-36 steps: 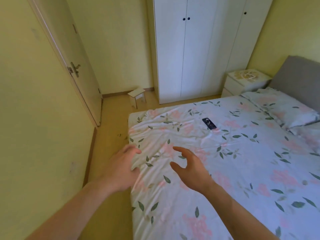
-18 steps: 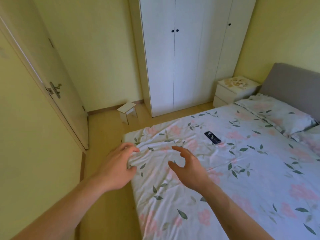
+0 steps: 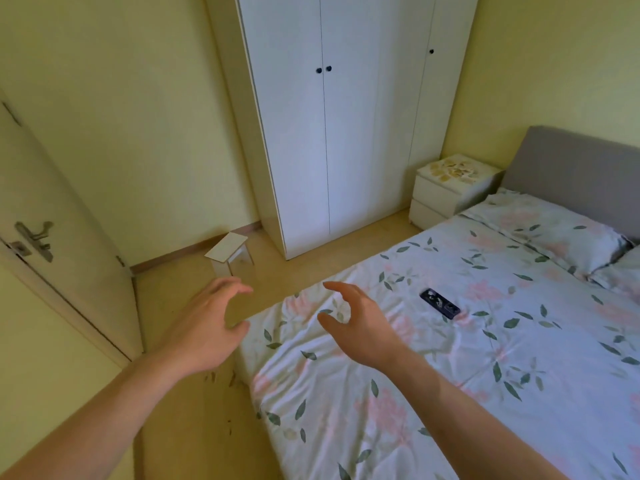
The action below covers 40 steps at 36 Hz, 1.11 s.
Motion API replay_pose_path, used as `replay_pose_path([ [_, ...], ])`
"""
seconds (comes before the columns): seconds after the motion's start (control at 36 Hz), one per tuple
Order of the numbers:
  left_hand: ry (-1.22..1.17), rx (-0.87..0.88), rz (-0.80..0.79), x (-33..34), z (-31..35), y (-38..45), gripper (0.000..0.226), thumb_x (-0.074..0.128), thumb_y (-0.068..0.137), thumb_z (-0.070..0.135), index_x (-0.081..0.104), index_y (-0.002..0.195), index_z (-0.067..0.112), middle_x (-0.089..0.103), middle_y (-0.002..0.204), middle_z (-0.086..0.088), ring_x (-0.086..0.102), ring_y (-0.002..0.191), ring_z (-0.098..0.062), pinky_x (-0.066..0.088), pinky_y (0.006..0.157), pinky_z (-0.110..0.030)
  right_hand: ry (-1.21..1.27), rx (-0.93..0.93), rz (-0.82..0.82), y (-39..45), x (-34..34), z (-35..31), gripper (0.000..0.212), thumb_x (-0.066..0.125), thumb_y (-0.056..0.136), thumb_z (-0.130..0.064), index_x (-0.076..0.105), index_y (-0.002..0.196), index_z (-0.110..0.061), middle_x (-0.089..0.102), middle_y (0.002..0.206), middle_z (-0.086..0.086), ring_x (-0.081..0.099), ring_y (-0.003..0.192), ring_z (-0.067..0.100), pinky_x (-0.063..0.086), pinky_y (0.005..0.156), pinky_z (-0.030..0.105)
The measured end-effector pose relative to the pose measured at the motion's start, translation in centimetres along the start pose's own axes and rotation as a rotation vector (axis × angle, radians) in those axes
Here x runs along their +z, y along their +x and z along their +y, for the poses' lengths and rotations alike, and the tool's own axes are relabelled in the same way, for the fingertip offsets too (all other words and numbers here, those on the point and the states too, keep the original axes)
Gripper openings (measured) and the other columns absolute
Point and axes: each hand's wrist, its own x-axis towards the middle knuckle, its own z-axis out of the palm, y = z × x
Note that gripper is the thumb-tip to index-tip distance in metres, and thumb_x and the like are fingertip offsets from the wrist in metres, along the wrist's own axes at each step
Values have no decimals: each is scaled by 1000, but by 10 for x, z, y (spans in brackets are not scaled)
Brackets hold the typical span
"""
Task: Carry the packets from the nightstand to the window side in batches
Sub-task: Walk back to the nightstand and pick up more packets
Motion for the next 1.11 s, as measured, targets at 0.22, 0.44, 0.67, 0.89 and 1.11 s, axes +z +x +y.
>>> replay_pose_path([
  [0.22,-32,134,-29,-36,-104,122,52,68,92,30,47,139,36,30,150,21,34,139,-4,29,116,-27,-47,107,74,116,68,-33,54,65,95,-37,46,146,-35,46,145,-12,44,133,8,35,104,20],
  [0.44,-50,250,-115,-85,-153,265,49,64,93,32,45,138,38,30,150,21,37,139,-8,35,117,-36,-106,173,186,223,94,-70,54,64,95,-40,44,144,-40,43,146,-17,44,134,6,36,104,21],
  [0.67,-48,389,-126,-110,-185,415,47,65,91,30,48,134,40,31,152,19,36,141,-9,34,117,-38,-118,256,305,345,96,-83,53,64,96,-38,44,145,-37,46,143,-16,45,132,6,33,97,18],
  [0.89,-32,446,-152,-144,-229,542,45,64,93,33,47,134,41,29,152,22,34,141,-5,31,117,-28,-125,307,314,471,118,-97,56,62,96,-43,39,148,-40,42,150,-15,48,126,5,38,92,18],
  [1.11,-73,551,-162,-169,-264,675,44,63,92,33,48,132,43,29,149,27,38,136,-2,36,107,-24,-164,339,416,595,130,-114,58,62,95,-43,40,148,-39,43,150,-14,42,137,8,35,106,24],
])
